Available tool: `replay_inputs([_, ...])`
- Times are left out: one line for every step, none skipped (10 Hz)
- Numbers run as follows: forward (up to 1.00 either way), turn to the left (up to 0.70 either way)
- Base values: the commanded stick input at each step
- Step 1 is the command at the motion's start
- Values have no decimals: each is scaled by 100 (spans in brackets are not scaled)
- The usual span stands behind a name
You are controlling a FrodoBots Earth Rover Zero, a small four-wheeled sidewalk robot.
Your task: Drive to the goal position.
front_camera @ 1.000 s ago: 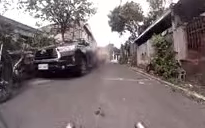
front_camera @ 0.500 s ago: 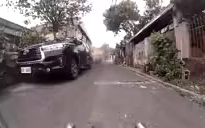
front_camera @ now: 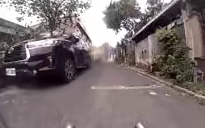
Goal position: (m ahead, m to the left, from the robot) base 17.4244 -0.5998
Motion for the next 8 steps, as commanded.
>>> replay_inputs([80,0])
replay_inputs([68,0])
replay_inputs([61,0])
replay_inputs([57,0])
replay_inputs([53,0])
replay_inputs([44,0])
replay_inputs([36,0])
replay_inputs([35,0])
